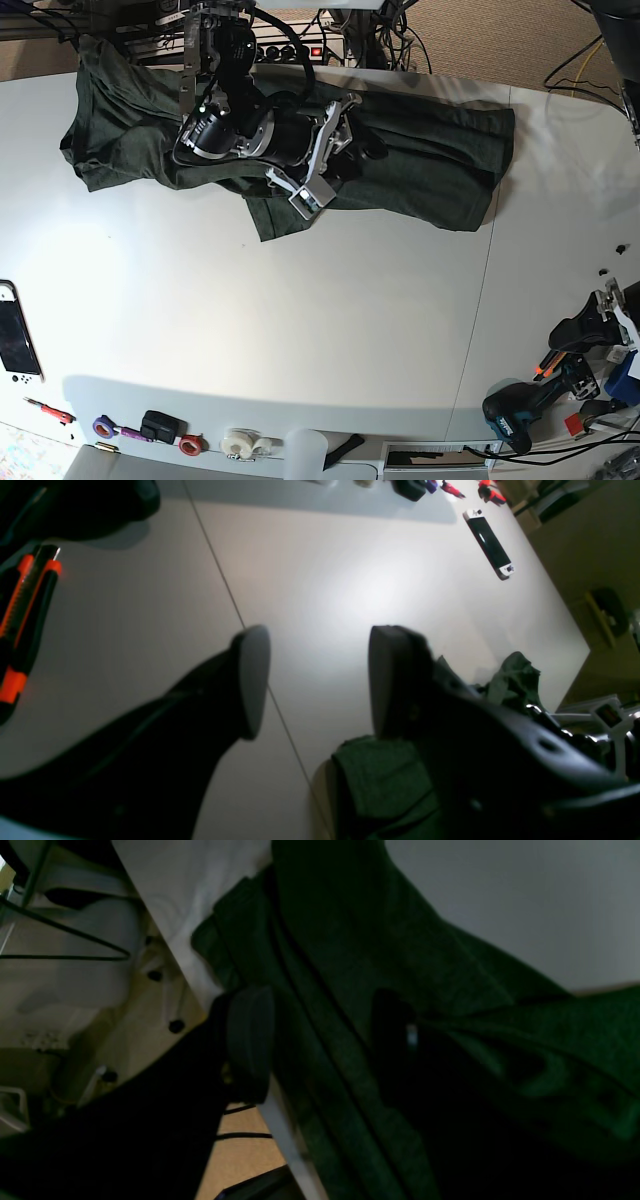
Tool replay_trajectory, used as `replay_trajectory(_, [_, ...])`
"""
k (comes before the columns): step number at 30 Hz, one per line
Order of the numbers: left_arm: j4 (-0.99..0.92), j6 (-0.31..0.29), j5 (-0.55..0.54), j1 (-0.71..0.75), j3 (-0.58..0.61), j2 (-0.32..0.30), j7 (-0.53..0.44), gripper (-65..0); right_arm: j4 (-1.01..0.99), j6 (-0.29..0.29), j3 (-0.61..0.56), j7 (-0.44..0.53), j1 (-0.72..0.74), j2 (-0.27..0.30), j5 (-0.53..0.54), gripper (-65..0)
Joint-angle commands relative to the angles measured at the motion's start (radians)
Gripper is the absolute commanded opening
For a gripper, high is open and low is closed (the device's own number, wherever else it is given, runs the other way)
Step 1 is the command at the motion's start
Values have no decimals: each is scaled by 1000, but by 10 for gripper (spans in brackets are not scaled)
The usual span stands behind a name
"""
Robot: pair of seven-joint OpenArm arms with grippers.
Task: Layout the t-shirt on the table in an organized manner, then fold the t-shirt properly
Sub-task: 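Lay the sleeve across the shirt body with the right gripper and release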
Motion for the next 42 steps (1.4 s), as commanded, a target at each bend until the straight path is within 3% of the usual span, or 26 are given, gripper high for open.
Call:
replay_trajectory(1, [15, -5, -24, -30, -8, -25, -22, -333, 19, -1, -1, 60, 20, -5, -11, -336])
replay_trajectory(3, [15, -5, -24, -30, -8, -25, -23, -333, 18, -43, 9, 163, 28, -5, -142, -336])
replay_trajectory(5, [15, -5, -19, -30, -8, -23, -29, -333, 18, -137, 37, 260, 28, -5, -277, -336])
replay_trajectory(8, [15, -5, -1, -30, -8, -4, -30, -333, 10, -189, 141, 266, 45, -5, -320, -336])
replay_trajectory(12, [15, -5, 44, -29, -8, 61, -52, -333, -56, -174, 369, 264, 91, -5, -251, -336])
replay_trajectory(17, [15, -5, 167, -27, -8, 165, -140, -333, -237, -57, 640, 193, 165, 2, -84, -336])
replay_trajectory(21, [15, -5, 181, -27, -8, 229, -140, -333, -416, 1, 750, 115, 223, 33, 66, -336])
replay_trajectory(30, [15, -5, 178, -27, -7, 257, -140, -333, -768, 19, 689, 106, 333, 84, 87, -336])
replay_trajectory(40, [15, -5, 179, -27, -7, 257, -140, -333, -790, 17, 426, 38, 341, 84, 82, -340])
replay_trajectory(42, [15, -5, 182, -27, -7, 257, -141, -333, -790, 17, 391, 32, 341, 84, 74, -462])
